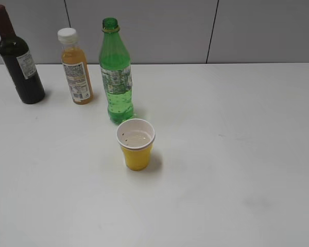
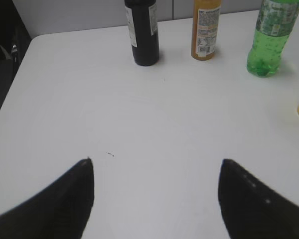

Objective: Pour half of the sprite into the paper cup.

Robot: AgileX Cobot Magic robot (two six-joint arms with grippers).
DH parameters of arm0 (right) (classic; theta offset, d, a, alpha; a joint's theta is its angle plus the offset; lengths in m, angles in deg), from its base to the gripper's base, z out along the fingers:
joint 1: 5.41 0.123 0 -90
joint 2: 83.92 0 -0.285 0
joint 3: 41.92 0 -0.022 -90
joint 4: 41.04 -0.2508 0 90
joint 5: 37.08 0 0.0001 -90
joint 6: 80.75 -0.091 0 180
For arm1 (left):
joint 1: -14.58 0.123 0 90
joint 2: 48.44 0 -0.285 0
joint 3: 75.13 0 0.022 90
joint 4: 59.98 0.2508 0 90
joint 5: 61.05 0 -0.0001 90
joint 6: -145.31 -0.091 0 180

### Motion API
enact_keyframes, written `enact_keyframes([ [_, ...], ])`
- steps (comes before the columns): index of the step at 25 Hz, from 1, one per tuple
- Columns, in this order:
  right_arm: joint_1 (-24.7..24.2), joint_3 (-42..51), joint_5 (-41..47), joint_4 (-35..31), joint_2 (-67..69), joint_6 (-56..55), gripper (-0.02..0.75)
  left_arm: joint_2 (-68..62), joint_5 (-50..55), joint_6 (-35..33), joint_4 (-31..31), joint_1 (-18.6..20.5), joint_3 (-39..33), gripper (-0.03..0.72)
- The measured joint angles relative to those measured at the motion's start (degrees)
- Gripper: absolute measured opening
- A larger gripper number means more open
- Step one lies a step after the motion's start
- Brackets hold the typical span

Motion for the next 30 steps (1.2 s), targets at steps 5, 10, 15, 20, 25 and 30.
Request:
enact_keyframes([
  [5,0.0,0.0,0.0,0.0,0.0,0.0,0.544,0.0,0.0,0.0,0.0,0.0,0.0,0.589],
  [10,0.0,0.0,0.0,0.0,0.0,0.0,0.544,0.0,0.0,0.0,0.0,0.0,0.0,0.589],
  [15,0.0,0.0,0.0,0.0,0.0,0.0,0.544,0.0,0.0,0.0,0.0,0.0,0.0,0.589],
  [20,0.0,0.0,0.0,0.0,0.0,0.0,0.544,0.0,0.0,0.0,0.0,0.0,0.0,0.589],
  [25,0.0,0.0,0.0,0.0,0.0,0.0,0.544,0.0,0.0,0.0,0.0,0.0,0.0,0.589],
  [30,0.0,0.0,0.0,0.0,0.0,0.0,0.544,0.0,0.0,0.0,0.0,0.0,0.0,0.589],
])
